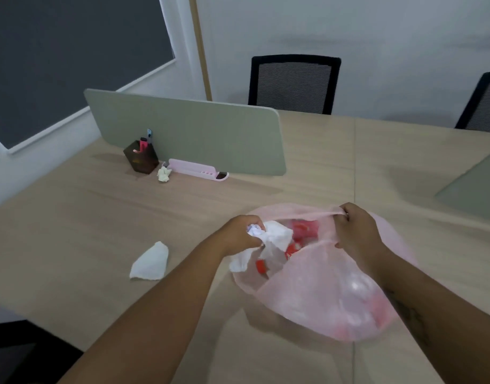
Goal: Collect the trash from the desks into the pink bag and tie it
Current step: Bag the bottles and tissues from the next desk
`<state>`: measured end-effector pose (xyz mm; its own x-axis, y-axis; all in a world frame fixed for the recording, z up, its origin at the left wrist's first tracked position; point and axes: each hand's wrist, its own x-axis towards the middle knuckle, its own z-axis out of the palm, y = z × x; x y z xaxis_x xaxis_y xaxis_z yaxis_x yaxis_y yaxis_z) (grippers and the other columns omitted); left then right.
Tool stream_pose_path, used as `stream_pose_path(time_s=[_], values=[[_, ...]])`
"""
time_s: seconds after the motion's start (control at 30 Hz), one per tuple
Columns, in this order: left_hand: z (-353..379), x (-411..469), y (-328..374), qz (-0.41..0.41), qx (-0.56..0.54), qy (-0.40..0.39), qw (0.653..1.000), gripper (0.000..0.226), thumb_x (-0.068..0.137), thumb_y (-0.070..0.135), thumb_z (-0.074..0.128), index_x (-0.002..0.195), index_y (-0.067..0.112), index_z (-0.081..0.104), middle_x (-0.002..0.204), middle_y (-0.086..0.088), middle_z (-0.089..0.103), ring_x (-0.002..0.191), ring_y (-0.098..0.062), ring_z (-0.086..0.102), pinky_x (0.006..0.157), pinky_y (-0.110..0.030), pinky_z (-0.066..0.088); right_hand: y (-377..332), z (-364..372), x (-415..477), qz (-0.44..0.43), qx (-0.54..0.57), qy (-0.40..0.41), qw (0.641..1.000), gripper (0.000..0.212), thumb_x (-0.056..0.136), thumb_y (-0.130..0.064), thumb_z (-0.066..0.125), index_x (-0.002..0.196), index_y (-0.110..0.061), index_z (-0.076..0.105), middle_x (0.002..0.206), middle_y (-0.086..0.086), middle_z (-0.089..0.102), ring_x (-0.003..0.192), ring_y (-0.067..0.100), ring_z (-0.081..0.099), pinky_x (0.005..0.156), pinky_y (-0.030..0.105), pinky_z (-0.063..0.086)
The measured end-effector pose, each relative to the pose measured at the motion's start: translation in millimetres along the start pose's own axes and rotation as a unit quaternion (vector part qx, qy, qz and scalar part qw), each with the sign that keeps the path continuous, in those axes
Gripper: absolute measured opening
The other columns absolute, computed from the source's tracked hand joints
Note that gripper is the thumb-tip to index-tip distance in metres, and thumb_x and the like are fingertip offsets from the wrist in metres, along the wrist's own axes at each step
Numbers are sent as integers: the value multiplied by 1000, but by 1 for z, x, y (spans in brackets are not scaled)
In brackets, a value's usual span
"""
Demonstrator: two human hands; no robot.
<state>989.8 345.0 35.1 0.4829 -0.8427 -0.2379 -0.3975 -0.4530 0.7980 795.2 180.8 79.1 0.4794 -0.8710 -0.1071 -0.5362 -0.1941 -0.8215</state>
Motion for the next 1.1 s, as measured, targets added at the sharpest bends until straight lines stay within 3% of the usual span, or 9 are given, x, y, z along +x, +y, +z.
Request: stream_pose_path(time_s=[0.1, 0.23, 0.33, 0.53, 0.73, 0.83, 0.9, 1.0, 1.1], values=[[51, 7, 32, 6, -54, -57, 997, 27, 79, 16, 74, 100, 32, 68, 101, 14, 61, 84, -5, 57, 66, -6, 43, 21, -32, -5, 16, 2, -7, 1000, 27, 95, -16, 35, 82, -14, 59, 87, 8, 63, 63, 24, 58, 37, 16, 41], [90, 4, 66, -55, -167, -120, 977, 69, 72, 52, 75, 136, 43, 53, 144, 18, 45, 124, 2, 49, 101, -20, 42, 38, -64, -10, 23, 26, -22, 999, 28, 95, -14, 37, 88, -11, 63, 89, 8, 64, 65, 24, 57, 44, 21, 45], [85, -6, 68, -76, -220, -118, 965, 71, 65, 45, 78, 132, 36, 58, 140, 11, 55, 113, -3, 57, 102, -26, 43, 44, -71, -11, 21, 30, -35, 999, 26, 94, -14, 38, 89, -9, 64, 89, 9, 63, 64, 23, 53, 46, 24, 47], [43, -33, 23, -118, -111, 103, 981, 18, 82, 23, 73, 90, 7, 71, 87, -3, 72, 74, -15, 62, 66, -26, 49, 31, -43, -8, -13, 29, -69, 997, 25, 94, -13, 37, 83, -7, 59, 81, 10, 57, 63, 25, 52, 51, 26, 48], [-21, -66, -82, -288, 198, 227, 909, 61, 84, 41, 65, 139, 32, 41, 146, -5, 37, 131, -34, 34, 101, -42, 39, -11, 30, 5, -53, 19, -108, 992, 27, 98, -19, 38, 84, -16, 60, 82, 2, 62, 68, 22, 59, 55, 30, 53], [-46, -73, -133, -385, 174, 238, 875, 80, 86, 48, 62, 151, 39, 16, 161, -7, 10, 138, -41, 23, 109, -48, 31, -30, 70, 20, -63, -7, -115, 991, 26, 99, -21, 38, 86, -14, 60, 81, 1, 61, 70, 22, 59, 70, 42, 58], [-55, -73, -163, -404, 159, 235, 870, 79, 90, 46, 58, 154, 33, 13, 157, -12, 17, 134, -39, 29, 105, -45, 34, -40, 96, 32, -66, -20, -114, 991, 26, 98, -20, 40, 82, -10, 59, 77, 3, 60, 72, 27, 59, 74, 49, 58], [-75, -61, -190, -315, 146, 253, 903, 48, 94, 25, 57, 139, 11, 45, 128, -18, 45, 115, -38, 49, 94, -40, 43, -54, 131, 50, -62, -39, -104, 992, 27, 96, -18, 42, 81, -4, 58, 75, 6, 59, 76, 33, 59, 76, 52, 55], [-112, -25, -198, -221, 93, 285, 928, 23, 84, 22, 53, 86, -1, 58, 93, -26, 60, 90, -41, 61, 77, -45, 46, -64, 163, 66, -50, -50, -97, 993, 26, 96, -17, 41, 81, -5, 59, 74, 6, 60, 75, 32, 59, 75, 51, 55]])
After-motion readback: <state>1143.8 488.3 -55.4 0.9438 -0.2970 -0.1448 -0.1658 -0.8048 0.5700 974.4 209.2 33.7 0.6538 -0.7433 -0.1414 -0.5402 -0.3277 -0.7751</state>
